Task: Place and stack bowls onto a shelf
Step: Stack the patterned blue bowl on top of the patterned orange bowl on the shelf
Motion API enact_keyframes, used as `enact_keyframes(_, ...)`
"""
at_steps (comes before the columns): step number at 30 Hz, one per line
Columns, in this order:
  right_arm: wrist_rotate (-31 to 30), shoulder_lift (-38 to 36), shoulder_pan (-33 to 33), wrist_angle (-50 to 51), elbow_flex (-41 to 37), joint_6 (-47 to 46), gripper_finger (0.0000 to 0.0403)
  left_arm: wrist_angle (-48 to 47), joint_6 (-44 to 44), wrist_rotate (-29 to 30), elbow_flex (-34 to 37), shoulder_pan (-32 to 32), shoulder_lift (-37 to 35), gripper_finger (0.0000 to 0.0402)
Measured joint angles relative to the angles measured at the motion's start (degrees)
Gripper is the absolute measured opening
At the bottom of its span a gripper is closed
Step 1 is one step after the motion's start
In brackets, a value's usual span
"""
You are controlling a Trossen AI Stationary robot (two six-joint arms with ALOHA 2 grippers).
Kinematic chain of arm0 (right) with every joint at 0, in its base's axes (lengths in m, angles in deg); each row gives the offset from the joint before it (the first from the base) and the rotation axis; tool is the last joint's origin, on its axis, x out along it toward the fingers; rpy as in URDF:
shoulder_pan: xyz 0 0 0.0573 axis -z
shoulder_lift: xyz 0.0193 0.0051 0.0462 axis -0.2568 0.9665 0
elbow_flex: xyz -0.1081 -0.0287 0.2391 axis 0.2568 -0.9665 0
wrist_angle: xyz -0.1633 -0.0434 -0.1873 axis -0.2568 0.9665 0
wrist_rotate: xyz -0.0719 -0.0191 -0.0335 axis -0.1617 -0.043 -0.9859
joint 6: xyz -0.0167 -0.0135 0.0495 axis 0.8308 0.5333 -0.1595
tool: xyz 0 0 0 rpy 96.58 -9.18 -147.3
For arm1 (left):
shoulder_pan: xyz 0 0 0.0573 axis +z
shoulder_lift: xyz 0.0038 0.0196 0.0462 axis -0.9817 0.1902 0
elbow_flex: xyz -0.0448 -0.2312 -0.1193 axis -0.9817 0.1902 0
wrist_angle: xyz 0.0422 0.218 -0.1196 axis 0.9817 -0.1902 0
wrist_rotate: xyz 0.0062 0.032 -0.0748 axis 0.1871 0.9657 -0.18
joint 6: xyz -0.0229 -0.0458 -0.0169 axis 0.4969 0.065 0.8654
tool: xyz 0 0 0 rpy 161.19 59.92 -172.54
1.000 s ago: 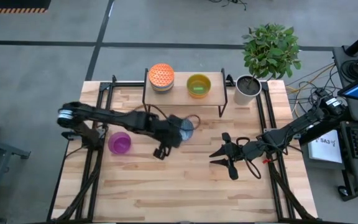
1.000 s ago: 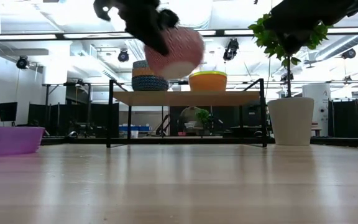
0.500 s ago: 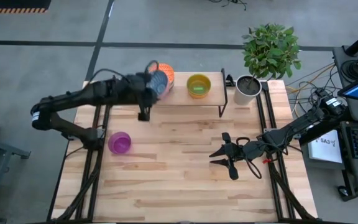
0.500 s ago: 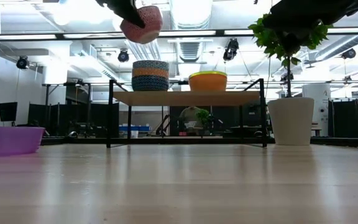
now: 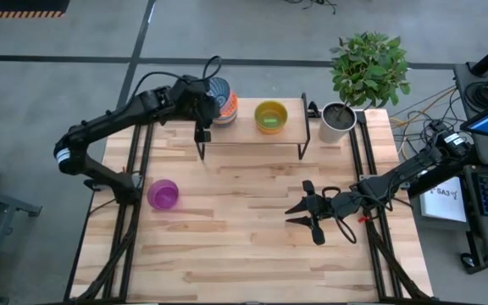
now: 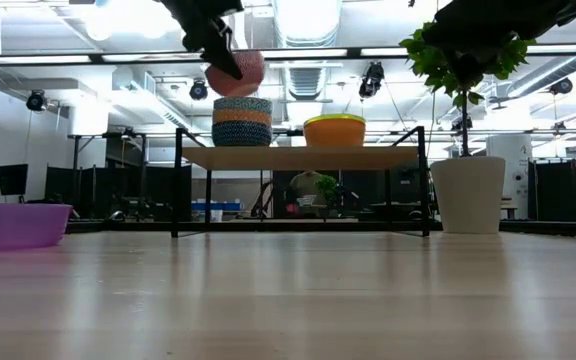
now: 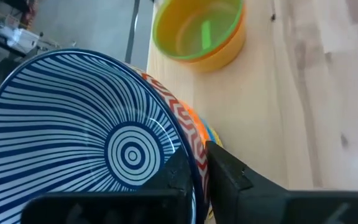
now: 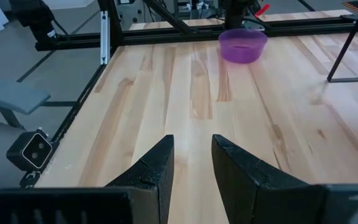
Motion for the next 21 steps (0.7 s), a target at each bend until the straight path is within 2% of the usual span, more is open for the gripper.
enact_keyframes(14, 0.02, 0.0, 0.0, 0.37, 0.0, 0.07, 0.0098, 3.09, 0.46, 0.01, 0.08, 1.3, 2.83, 0.0033)
enact_keyframes(21, 0.02, 0.02, 0.0, 0.37, -0.02, 0.07, 0.0098, 3.17, 0.87, 0.06, 0.08, 1.52, 3.8, 0.0081)
